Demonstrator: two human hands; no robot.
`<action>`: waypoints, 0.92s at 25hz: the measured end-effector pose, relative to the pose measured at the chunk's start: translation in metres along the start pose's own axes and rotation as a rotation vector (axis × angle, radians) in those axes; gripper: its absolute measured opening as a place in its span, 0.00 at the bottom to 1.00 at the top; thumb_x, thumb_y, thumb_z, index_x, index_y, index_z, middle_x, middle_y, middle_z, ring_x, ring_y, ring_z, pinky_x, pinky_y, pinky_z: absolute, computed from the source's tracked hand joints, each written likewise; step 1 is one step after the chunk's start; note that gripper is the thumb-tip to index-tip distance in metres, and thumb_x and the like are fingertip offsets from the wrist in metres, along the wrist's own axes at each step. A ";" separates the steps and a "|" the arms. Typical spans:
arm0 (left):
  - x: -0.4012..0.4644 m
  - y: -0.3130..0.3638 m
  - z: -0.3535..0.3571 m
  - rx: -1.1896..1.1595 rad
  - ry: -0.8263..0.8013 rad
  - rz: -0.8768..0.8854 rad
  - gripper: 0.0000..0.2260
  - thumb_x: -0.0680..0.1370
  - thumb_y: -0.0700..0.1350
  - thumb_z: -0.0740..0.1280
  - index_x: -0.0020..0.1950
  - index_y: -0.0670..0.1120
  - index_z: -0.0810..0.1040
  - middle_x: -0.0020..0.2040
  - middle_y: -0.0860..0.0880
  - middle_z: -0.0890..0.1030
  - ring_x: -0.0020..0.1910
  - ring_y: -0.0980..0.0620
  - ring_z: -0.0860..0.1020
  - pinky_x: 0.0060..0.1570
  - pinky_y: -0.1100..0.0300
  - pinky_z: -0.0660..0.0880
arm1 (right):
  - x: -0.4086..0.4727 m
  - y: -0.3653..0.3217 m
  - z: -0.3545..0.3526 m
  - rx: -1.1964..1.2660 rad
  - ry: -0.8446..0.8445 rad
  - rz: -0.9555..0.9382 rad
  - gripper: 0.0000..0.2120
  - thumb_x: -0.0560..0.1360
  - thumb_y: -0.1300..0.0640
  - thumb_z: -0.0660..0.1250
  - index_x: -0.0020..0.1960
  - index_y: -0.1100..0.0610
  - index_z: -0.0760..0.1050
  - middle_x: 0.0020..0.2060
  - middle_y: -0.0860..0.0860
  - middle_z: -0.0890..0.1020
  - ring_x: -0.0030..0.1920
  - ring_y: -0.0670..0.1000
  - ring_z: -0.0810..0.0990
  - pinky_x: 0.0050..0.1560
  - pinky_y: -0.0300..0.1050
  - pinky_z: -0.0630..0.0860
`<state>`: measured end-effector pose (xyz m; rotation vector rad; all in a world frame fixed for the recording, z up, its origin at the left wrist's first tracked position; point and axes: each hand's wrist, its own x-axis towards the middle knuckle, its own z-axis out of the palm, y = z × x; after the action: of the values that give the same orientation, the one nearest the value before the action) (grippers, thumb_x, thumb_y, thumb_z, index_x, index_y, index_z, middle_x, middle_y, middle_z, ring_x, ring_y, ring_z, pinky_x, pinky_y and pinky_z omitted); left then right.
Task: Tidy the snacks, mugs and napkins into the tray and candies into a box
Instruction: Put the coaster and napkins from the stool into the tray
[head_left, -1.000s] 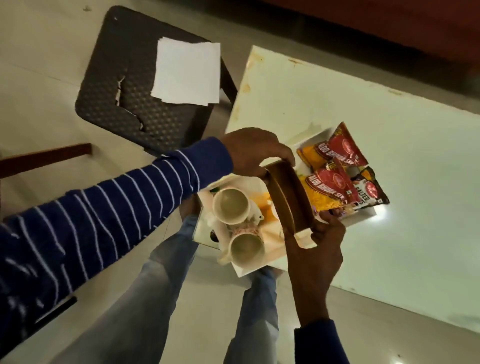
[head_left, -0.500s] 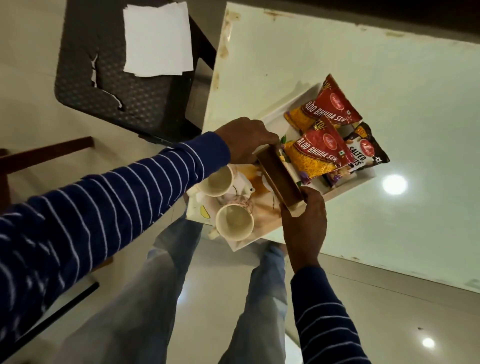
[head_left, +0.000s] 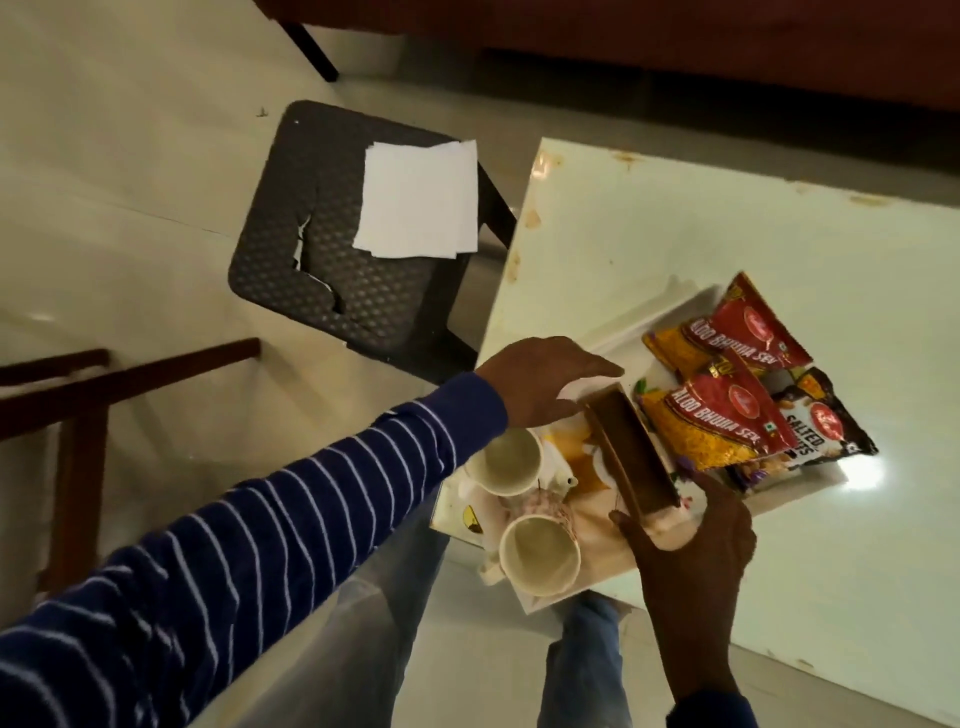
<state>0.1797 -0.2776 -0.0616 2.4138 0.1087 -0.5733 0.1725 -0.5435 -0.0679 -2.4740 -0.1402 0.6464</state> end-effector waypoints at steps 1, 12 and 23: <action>-0.010 -0.006 -0.008 -0.072 0.084 -0.033 0.23 0.79 0.48 0.70 0.73 0.53 0.71 0.67 0.50 0.77 0.64 0.50 0.73 0.64 0.59 0.68 | -0.001 -0.011 -0.006 0.016 0.066 -0.004 0.43 0.62 0.46 0.81 0.70 0.55 0.65 0.66 0.58 0.71 0.67 0.61 0.67 0.67 0.62 0.66; -0.064 -0.154 -0.105 -0.629 0.953 -0.790 0.13 0.75 0.48 0.74 0.57 0.49 0.77 0.50 0.54 0.80 0.47 0.61 0.79 0.44 0.72 0.76 | 0.102 -0.215 0.039 0.399 -0.182 -0.003 0.17 0.76 0.50 0.71 0.63 0.51 0.77 0.55 0.46 0.82 0.52 0.40 0.81 0.58 0.51 0.80; -0.049 -0.208 -0.112 -0.706 0.810 -0.915 0.24 0.74 0.55 0.74 0.65 0.45 0.74 0.60 0.47 0.76 0.51 0.55 0.73 0.51 0.60 0.74 | 0.183 -0.322 0.155 0.353 -0.411 0.146 0.19 0.84 0.47 0.54 0.72 0.54 0.67 0.63 0.51 0.77 0.58 0.50 0.78 0.49 0.41 0.77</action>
<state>0.1324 -0.0419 -0.0831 1.6390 1.5158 0.1336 0.2721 -0.1549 -0.0775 -2.0018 0.0010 1.1339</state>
